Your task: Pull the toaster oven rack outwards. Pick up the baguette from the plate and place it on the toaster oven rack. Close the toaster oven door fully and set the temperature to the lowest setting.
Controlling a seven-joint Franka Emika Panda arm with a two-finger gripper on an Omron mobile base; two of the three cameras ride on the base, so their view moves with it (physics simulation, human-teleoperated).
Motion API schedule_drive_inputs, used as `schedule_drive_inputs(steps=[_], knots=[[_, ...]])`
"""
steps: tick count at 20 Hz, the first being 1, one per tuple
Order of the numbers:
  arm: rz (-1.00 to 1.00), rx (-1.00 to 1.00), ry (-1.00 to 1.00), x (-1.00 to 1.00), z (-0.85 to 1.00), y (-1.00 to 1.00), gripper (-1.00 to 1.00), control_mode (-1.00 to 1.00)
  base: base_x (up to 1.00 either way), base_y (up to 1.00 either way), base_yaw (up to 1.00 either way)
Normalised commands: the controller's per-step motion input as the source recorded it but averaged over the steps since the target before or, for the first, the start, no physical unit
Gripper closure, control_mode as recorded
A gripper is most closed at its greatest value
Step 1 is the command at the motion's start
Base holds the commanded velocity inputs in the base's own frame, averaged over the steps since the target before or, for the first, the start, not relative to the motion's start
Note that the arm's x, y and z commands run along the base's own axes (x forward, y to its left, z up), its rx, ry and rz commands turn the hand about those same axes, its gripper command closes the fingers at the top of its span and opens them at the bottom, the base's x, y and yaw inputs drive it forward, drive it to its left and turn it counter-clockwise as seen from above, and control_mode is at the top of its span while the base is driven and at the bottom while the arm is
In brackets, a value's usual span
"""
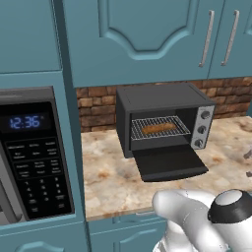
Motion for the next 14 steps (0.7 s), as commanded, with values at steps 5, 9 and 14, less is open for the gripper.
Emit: schedule_drive_inputs(steps=[5, 9, 14], knots=[[0.05, 0.07, 0.06, 0.23, -0.37, 0.0, -1.0, -1.0, 0.0, 0.0, 0.0], [0.05, 0.07, 0.06, 0.28, -0.29, 0.0, -1.0, -1.0, 0.0, 0.0, 0.0], [0.04, 0.07, 0.05, 0.26, -0.23, 0.0, -1.0, -1.0, 0.0, 0.0, 0.0]])
